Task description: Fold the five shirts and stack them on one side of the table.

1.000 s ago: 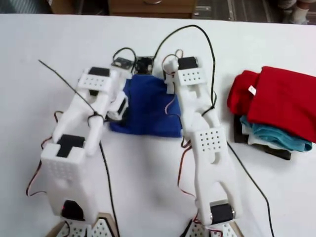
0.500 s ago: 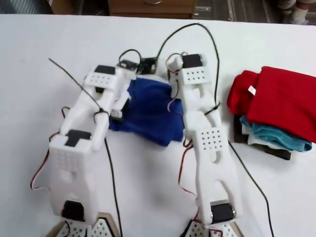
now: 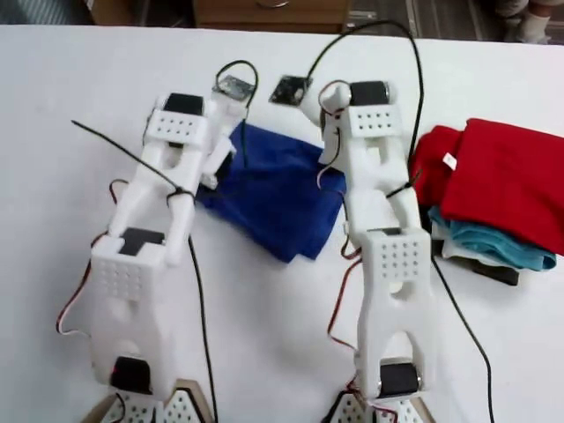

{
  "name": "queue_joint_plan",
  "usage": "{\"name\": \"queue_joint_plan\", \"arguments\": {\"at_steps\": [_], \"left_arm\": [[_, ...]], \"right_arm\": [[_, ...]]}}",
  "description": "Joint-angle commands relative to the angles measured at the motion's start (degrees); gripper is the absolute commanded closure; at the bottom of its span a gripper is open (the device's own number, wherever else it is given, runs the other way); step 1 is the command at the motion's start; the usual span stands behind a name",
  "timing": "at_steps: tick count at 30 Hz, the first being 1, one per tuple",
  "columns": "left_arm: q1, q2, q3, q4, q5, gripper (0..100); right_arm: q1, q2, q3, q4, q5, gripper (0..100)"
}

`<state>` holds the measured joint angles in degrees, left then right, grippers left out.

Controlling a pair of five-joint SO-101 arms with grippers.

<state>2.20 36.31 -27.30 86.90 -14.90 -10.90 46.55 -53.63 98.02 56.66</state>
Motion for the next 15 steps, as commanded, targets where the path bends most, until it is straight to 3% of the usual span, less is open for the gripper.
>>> {"name": "queue_joint_plan", "arguments": {"at_steps": [1, 6, 15], "left_arm": [[-0.62, -0.53, -2.77, 0.09, -1.76, 98], [0.09, -0.53, -2.95, -0.44, -2.11, 94], [2.46, 0.88, -2.95, -3.25, -5.63, 82]], "right_arm": [[-1.71, -18.15, 18.11, 0.4, -4.4, 97.8], [-4.35, -32.48, 42.29, -3.56, -5.19, 97.8], [-2.33, -48.57, 74.9, -29.32, -5.71, 97.8]]}}
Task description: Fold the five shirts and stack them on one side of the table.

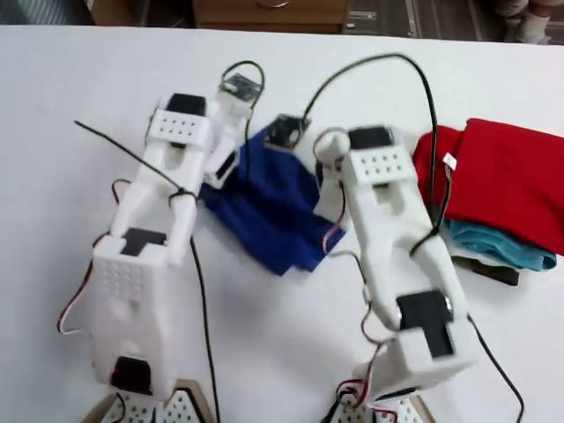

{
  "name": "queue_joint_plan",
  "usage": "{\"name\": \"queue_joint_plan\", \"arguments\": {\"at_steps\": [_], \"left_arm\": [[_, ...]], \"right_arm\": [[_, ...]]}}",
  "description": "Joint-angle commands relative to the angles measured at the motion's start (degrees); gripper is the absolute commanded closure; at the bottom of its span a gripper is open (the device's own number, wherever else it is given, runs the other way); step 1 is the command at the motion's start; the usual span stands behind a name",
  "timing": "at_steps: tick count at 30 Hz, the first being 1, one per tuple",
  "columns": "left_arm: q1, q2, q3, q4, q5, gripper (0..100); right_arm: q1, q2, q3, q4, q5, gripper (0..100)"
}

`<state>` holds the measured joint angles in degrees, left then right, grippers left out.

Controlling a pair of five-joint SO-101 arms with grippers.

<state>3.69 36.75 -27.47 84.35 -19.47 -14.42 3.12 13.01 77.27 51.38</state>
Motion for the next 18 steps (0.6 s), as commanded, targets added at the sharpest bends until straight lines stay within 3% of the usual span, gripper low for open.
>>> {"name": "queue_joint_plan", "arguments": {"at_steps": [1, 5, 7, 12, 18], "left_arm": [[1.14, 1.32, -3.21, -0.79, -1.14, 82], [0.79, 6.07, -6.73, -0.18, -0.79, 79], [0.0, 8.0, -8.92, 1.41, -0.79, 77], [-3.34, 10.37, -15.16, 4.22, 1.93, 76], [-4.84, 10.29, -25.98, 11.43, 9.32, 76]], "right_arm": [[1.36, -5.32, 10.55, -11.91, -0.44, 97.8], [2.42, -4.62, 14.24, -21.14, -0.53, 96.7], [3.65, -4.0, 14.24, -22.37, -3.25, 91.6], [6.55, -4.0, 11.25, -22.29, -7.03, 77.3], [5.14, -4.09, -0.35, -16.4, -10.55, 78.6]]}}
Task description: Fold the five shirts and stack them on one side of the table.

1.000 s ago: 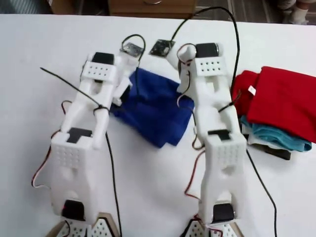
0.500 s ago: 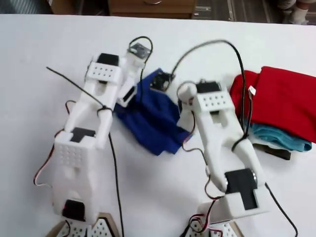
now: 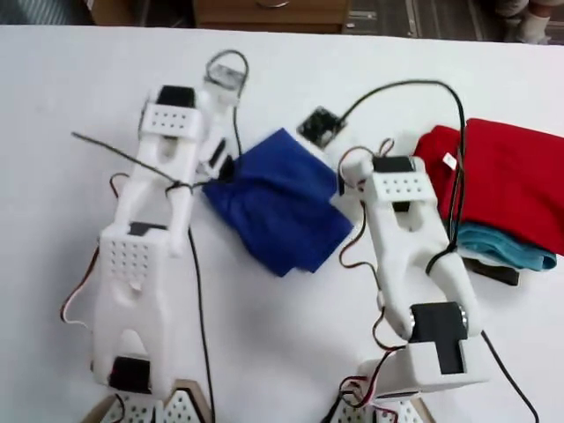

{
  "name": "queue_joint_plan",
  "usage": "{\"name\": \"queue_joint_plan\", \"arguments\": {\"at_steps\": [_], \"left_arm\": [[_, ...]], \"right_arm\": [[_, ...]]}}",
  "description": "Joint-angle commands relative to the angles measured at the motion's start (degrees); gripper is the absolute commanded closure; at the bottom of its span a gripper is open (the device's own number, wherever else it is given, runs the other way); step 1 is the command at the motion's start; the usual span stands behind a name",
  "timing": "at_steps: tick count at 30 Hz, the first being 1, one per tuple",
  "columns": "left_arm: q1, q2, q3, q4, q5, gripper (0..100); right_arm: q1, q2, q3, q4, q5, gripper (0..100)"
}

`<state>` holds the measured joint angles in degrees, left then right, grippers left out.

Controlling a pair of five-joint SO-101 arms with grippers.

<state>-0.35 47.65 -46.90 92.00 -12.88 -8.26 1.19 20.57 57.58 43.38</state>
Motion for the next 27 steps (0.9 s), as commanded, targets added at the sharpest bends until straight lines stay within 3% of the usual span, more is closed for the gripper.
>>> {"name": "queue_joint_plan", "arguments": {"at_steps": [1, 7, 12, 16, 22, 27], "left_arm": [[-0.79, -0.62, -8.48, 5.36, 3.87, 76], [-0.97, -0.7, -13.58, 10.37, 9.41, 76], [-1.49, -0.62, -7.34, 10.29, 9.67, 76], [-3.52, -0.62, -5.41, 10.29, 12.57, 76], [-3.87, -0.7, -3.47, 10.29, 12.84, 76], [-2.37, -0.7, -0.22, 10.37, 12.84, 76]], "right_arm": [[-1.71, -1.98, -11.25, 5.14, -3.69, 78.6], [-7.43, 8.57, -26.99, 8.57, -5.19, 78.3], [-7.43, 29.23, -44.92, 14.81, -5.27, 71.1], [-7.52, 42.86, -63.12, 22.81, -5.01, 70.8], [-7.87, 57.8, -84.22, 32.66, -4.84, 70.7], [-7.87, 65.89, -93.19, 38.2, -4.75, 70.7]]}}
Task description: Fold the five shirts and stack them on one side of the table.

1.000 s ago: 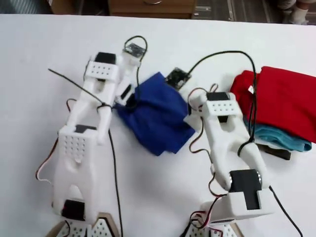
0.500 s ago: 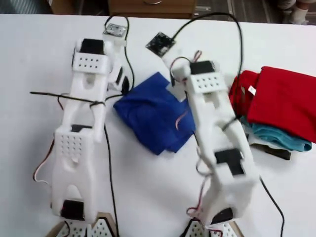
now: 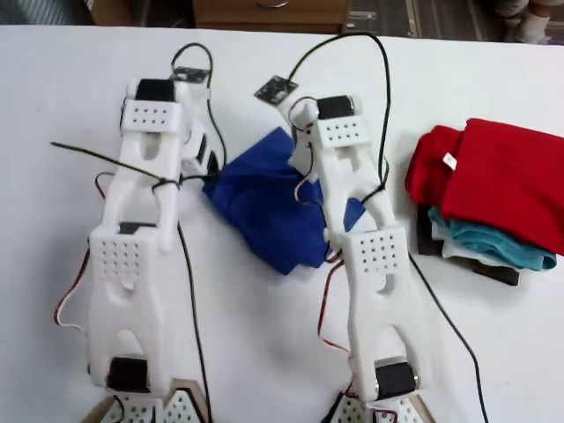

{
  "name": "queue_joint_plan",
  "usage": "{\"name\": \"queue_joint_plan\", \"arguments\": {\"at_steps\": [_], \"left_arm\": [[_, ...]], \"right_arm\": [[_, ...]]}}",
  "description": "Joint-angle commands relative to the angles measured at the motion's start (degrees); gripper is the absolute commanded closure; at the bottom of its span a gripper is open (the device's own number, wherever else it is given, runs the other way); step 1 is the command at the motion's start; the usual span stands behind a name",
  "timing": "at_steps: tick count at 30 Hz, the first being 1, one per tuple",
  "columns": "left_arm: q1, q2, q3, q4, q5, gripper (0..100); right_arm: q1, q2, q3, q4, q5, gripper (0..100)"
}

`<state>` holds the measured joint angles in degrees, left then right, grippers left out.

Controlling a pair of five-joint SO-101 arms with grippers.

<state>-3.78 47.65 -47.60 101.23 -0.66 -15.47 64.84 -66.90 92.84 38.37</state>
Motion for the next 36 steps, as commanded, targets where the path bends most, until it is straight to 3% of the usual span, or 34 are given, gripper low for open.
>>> {"name": "queue_joint_plan", "arguments": {"at_steps": [1, 14, 21, 30, 36], "left_arm": [[1.23, -0.7, 0.75, 1.14, 0.62, 76], [2.02, -0.26, 0.66, 1.05, 0.26, 76], [1.76, -0.09, 0.66, 0.97, 0.18, 76], [1.67, -0.09, 0.22, 0.97, 0.18, 76], [1.85, -0.09, 0.22, 0.7, 0.18, 76]], "right_arm": [[-0.75, 3.21, -6.33, 3.47, 0.26, 70.7], [-2.51, -2.59, -8.97, 4.88, 2.29, 70.7], [-3.38, -8.31, -8.79, 4.97, 7.82, 70.7], [-5.76, -8.22, 4.31, 4.44, 9.58, 70.7], [-1.8, -7.96, 9.05, 0.31, 13.19, 70.5]]}}
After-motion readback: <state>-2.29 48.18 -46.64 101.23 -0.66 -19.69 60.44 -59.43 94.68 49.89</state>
